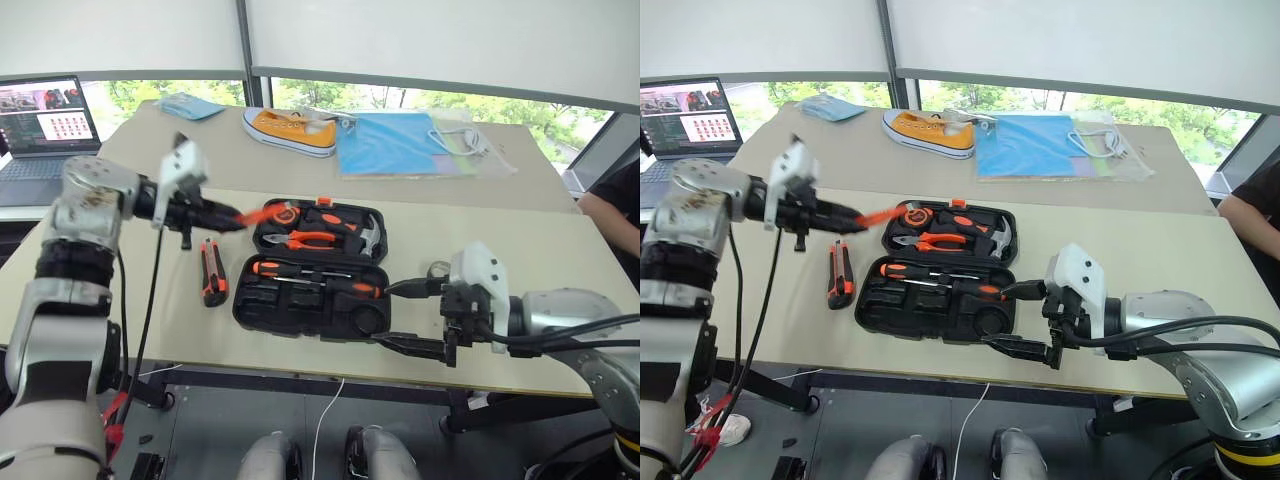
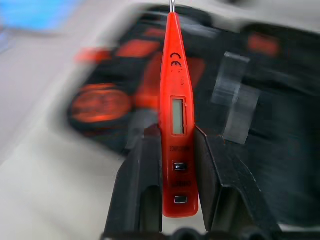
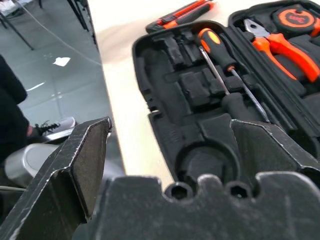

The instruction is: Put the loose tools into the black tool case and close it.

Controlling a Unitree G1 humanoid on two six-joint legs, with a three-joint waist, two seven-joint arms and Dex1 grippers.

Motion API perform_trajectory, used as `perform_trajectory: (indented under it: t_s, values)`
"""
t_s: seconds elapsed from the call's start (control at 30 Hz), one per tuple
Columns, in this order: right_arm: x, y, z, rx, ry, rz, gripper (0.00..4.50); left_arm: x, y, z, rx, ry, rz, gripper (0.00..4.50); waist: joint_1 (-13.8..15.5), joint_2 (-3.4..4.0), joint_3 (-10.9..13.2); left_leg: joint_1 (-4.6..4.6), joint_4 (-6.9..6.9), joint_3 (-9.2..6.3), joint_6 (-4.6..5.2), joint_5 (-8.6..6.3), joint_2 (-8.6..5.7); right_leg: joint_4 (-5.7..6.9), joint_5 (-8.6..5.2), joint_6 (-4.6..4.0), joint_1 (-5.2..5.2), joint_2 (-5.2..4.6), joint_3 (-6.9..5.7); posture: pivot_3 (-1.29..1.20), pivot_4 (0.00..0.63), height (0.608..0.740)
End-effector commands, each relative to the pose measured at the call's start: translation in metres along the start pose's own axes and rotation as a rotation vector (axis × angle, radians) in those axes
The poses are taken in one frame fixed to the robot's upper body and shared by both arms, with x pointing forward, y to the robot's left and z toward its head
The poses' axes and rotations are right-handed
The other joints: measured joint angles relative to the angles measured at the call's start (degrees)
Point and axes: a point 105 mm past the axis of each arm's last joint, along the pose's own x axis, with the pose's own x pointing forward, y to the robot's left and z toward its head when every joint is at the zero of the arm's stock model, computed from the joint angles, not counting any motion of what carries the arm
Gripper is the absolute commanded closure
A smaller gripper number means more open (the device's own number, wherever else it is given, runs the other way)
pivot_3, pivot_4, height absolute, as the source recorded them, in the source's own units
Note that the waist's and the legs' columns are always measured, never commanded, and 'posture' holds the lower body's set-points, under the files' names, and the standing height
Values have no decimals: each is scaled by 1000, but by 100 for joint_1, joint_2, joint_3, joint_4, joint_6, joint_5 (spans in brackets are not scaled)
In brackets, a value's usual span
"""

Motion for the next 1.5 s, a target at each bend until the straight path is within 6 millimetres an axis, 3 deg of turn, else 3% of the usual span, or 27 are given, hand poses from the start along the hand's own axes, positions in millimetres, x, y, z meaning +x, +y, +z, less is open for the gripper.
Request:
perform_trajectory:
  t_s: [0.03, 0.3, 0.6, 0.8, 0.87, 1.1, 1.17, 1.27, 1.3, 1.33, 1.5]
  values:
    - [-2, 1, 12, -47, -45, -27, 0, 24, -16, 5, 117, 55, -125, 4060, -2, 0, 0, -1, 4, 0, 1, 0, 0, 1, -1, 1, 0, -1, 2, 0, 150, 718]
    - [3, 3, 12, -42, -64, -54, 0, 53, -15, -20, 130, 195, -195, 4060, 8, -1, 0, 0, 7, -3, 26, -4, 4, 12, 5, 9, 0, 4, 4, 0, 150, 718]
    - [4, 0, 12, -38, -86, -92, 0, 51, -4, -33, 56, 274, -144, 4060, -1, -1, -1, -9, 10, 2, 46, -5, 1, 6, 6, 8, -3, 7, 4, 0, 150, 718]
    - [6, -2, 13, -41, -92, -92, 0, 52, -11, -28, 38, 233, -189, 4060, -2, -1, -1, -8, 11, 1, 48, -6, 2, 7, 5, 9, -2, 5, 4, 0, 150, 718]
    - [6, -3, 14, -43, -92, -93, 0, 53, -13, -27, 31, 216, -198, 3059, -7, -1, -1, -8, 11, 1, 49, -7, 2, 7, 5, 9, -2, 5, 5, 0, 150, 718]
    - [7, -2, 11, -43, -82, -81, 0, 35, -11, -3, 33, 111, -157, 705, -8, -1, 0, -12, 12, 0, 49, -6, 1, 6, 5, 9, -4, 5, 5, 0, 150, 718]
    - [6, -2, 10, -42, -81, -81, 0, 31, -13, 1, 30, 84, -158, 705, -9, -1, 0, -11, 12, 0, 49, -6, 1, 6, 5, 8, -4, 5, 5, 0, 150, 718]
    - [8, -1, 8, -36, -79, -75, 0, 34, -12, 2, 33, 30, -140, 1413, 0, -1, -1, -8, 12, 0, 49, -6, 0, 6, 5, 9, -2, 4, 6, 0, 150, 718]
    - [8, 0, 8, -35, -79, -72, 0, 36, -12, 1, 38, 17, -135, 1926, 5, -1, -1, -9, 13, -1, 49, -6, 0, 7, 5, 9, 0, 4, 5, 0, 150, 718]
    - [9, 0, 7, -34, -79, -71, 0, 39, -12, -1, 43, 10, -127, 2126, 9, -1, -1, -8, 16, 0, 49, -6, 0, 7, 5, 9, 1, 4, 5, 0, 150, 718]
    - [10, -1, 8, -35, -81, -67, 0, 60, -12, -12, 51, -28, -86, 4030, 23, -1, -1, -8, 19, -1, 49, -6, -1, 6, 5, 9, 3, 4, 5, 0, 150, 718]
